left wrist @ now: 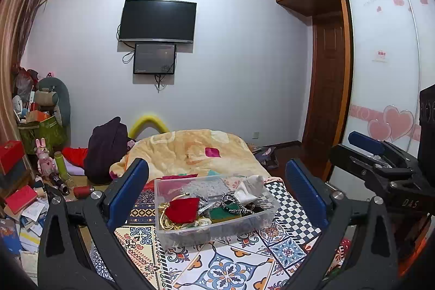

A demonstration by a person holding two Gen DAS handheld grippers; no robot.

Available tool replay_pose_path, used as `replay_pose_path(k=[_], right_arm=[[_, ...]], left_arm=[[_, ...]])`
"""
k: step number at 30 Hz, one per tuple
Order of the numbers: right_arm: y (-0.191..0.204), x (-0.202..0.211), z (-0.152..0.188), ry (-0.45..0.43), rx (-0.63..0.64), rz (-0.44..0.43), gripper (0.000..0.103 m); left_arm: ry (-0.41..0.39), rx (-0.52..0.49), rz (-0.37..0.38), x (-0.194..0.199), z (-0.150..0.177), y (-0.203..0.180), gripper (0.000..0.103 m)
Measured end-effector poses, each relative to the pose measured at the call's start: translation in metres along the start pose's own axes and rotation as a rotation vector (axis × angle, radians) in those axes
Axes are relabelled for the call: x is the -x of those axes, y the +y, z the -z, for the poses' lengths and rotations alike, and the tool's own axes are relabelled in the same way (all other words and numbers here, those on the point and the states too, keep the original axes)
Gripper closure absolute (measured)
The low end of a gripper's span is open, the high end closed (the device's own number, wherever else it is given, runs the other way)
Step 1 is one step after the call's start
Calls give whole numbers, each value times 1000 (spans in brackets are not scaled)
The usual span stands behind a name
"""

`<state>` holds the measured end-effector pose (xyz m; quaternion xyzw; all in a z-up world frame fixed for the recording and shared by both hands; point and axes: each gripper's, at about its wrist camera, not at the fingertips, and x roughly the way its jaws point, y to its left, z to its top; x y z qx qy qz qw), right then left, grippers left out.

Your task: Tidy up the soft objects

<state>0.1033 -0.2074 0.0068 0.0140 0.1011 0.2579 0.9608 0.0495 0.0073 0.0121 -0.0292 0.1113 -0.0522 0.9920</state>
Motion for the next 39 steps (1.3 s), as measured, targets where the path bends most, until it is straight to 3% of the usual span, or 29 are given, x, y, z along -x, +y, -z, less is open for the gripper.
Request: replay_pose_path(k=[11, 39], right_arm=[[1, 0, 0, -2, 8, 3, 0], [-6, -5, 2, 25, -18, 17, 0]], left_arm=[[9, 10, 1, -2, 1, 0, 0], [30, 19, 22, -4, 3, 2, 0]])
